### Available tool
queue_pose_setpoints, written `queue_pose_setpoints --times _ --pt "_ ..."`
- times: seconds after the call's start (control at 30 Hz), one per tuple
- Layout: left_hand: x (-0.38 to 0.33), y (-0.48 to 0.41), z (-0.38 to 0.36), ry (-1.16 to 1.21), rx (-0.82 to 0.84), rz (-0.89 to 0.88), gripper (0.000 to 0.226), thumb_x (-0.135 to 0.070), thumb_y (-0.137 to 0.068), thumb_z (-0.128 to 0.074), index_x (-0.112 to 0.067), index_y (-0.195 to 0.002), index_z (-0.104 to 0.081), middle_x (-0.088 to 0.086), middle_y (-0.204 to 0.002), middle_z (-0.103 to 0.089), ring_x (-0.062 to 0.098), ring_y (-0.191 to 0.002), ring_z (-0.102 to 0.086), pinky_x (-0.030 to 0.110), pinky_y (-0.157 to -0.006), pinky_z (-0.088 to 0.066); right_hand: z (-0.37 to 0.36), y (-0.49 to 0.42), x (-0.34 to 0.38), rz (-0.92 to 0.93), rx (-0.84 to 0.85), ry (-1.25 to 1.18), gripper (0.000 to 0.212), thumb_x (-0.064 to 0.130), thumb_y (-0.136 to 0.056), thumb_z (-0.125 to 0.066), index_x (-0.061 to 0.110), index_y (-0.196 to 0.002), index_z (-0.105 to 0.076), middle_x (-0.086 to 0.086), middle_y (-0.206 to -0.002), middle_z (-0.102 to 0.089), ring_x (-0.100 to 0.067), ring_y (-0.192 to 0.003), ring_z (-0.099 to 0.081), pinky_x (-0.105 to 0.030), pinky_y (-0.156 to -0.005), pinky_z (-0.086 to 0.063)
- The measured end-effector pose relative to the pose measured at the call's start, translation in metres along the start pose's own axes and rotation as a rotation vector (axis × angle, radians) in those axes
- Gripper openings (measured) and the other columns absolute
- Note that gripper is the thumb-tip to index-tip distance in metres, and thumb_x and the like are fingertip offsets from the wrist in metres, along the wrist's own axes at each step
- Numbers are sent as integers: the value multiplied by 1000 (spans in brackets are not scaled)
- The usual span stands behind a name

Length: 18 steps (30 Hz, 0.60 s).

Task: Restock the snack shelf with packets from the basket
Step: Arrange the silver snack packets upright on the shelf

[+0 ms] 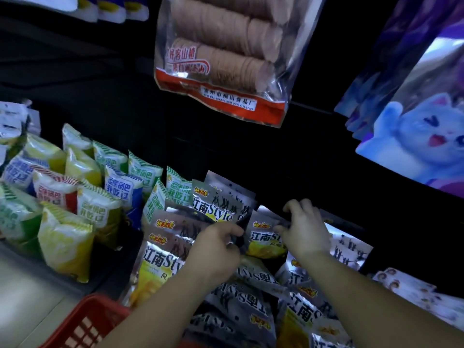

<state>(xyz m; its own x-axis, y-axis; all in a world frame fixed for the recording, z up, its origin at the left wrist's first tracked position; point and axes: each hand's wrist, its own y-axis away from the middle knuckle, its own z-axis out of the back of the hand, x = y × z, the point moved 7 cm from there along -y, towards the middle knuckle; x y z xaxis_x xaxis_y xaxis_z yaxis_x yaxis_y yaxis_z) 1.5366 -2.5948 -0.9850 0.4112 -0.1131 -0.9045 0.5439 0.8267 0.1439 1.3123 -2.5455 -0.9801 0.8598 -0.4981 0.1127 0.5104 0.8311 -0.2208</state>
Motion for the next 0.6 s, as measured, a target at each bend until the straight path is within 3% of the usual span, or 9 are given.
queue_pose_setpoints --times 0.17,0.23,0.37,0.47,0.6 --pt "7 -3 2 38 -32 10 33 -4 -96 -54 -30 -110 -69 0 -102 -71 6 -46 -51 24 -47 -43 -16 -7 -3 -12 -32 -89 10 32 -100 -66 22 -99 -64 -3 -112 -55 -32 -100 -52 -42 -74 -40" --pt "9 -6 2 39 -31 5 34 -4 -97 -52 -32 -107 -69 2 -101 -70 9 -47 -51 25 -47 -41 -13 -17 -7 -30 -89 -89 9 28 -102 -63 21 -99 -68 -6 -109 -58 -32 -96 -51 -40 -71 -37" --pt "4 -8 4 45 -25 -15 37 0 -98 -49 -29 -103 -70 2 -84 -67 2 -39 -46 20 -45 -37 3 -34 -12 -24 -165 -81 15 26 -101 -65 23 -106 -78 -7 -108 -63 -36 -101 -57 -44 -77 -46" --pt "-4 -5 9 19 -42 -44 36 -1 -98 -50 -31 -101 -69 1 -88 -68 1 -51 -57 25 -48 -45 23 -32 -4 13 -160 -105 15 25 -99 -65 26 -106 -78 -4 -110 -66 -33 -108 -56 -41 -85 -44" --pt "-19 15 29 -24 -71 -65 34 -5 -97 -50 -32 -100 -71 0 -92 -73 20 -64 -66 31 -51 -50 86 -11 19 81 -223 -142 7 17 -94 -66 20 -97 -71 -3 -96 -69 -34 -99 -59 -38 -76 -37"
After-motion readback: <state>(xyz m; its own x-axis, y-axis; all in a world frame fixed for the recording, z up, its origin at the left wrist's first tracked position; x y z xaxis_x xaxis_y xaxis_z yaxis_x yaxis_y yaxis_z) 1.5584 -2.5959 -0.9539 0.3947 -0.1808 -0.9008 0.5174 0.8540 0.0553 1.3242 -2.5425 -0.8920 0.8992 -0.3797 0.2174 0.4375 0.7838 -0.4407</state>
